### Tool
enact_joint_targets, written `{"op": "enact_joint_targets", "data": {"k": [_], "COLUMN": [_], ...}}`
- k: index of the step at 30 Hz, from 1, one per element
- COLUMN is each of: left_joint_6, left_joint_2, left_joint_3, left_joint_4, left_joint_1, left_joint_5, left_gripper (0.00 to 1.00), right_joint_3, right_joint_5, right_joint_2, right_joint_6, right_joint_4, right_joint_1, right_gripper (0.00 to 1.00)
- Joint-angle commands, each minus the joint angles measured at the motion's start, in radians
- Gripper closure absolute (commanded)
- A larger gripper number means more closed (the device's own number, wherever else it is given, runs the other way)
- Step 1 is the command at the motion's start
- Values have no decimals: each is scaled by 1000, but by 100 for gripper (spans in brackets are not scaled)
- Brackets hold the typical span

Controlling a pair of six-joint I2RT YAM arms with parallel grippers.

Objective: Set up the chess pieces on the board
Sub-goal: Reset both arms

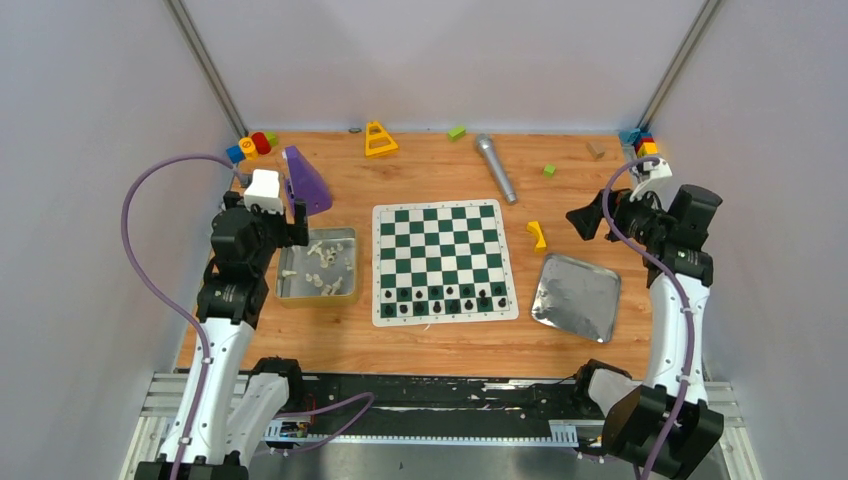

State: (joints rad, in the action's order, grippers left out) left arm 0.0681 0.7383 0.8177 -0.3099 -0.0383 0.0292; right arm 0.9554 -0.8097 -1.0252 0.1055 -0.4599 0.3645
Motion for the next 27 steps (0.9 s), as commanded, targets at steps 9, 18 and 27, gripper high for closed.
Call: {"op": "enact_joint_targets", "data": {"k": [9, 18, 27], "left_joint_6": [18, 26, 29], "left_joint_2": [-4, -5, -3], "left_joint_3": [-31, -35, -38], "left_joint_4": [87, 84, 79], "left_joint_1": [10, 9, 9], "left_joint_5": [-23, -48, -71], "left_gripper": [0, 0, 0], "right_joint_3": [-30, -43, -45], "right_joint_5": [34, 23, 10], "right_joint_2": [77, 89, 93], "right_joint_6": [8, 26, 36], "right_joint_4": [95, 97, 96], "right_joint_1": [5, 5, 6], "right_gripper": [0, 0, 0]}}
